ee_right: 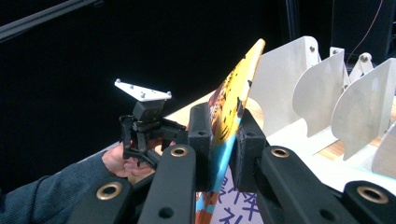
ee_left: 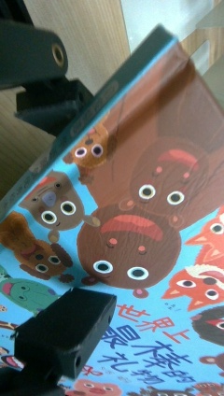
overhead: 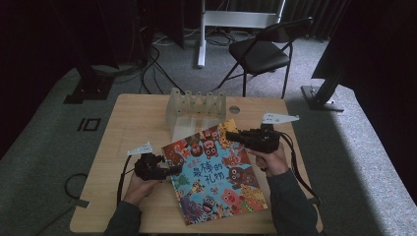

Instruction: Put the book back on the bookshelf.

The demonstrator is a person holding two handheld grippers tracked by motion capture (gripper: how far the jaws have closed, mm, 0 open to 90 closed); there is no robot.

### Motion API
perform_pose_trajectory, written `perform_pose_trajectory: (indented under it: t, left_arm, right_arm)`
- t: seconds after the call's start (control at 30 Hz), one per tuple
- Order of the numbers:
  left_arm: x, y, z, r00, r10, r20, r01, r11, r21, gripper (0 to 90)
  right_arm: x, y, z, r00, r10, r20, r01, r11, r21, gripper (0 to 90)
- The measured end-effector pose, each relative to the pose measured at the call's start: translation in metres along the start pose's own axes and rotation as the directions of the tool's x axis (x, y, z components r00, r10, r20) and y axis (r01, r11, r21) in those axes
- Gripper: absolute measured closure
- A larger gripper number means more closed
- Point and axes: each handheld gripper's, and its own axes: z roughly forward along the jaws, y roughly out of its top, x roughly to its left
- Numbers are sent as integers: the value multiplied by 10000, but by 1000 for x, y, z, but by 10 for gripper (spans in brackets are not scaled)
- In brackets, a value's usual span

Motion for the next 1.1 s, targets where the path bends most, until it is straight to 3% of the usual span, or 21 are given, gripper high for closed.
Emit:
perform_pose_trajectory:
  t: [0.13,0.3,0.67,0.93,1.1]
  left_arm:
    - [-1,4,-6,9998,29,200,-24,9997,-243,347]
    - [-7,11,-11,9998,160,128,-158,9997,-199,410]
    - [-17,22,-22,9981,619,-72,-621,9972,-420,530]
    - [-34,36,-31,9874,1518,-445,-1538,9870,-462,589]
    - [-47,44,-34,9740,2164,-670,-2193,9749,-385,621]
  right_arm:
    - [-7,-1,-7,9997,147,-209,-150,9998,-135,818]
    - [-7,0,-13,9996,10,-279,-14,9999,-147,815]
    - [-10,-1,-19,9961,-372,794,375,9993,-17,722]
    - [-11,-4,-27,9921,-549,1129,542,9985,99,682]
    - [-15,-10,-33,9910,-514,1232,505,9987,101,662]
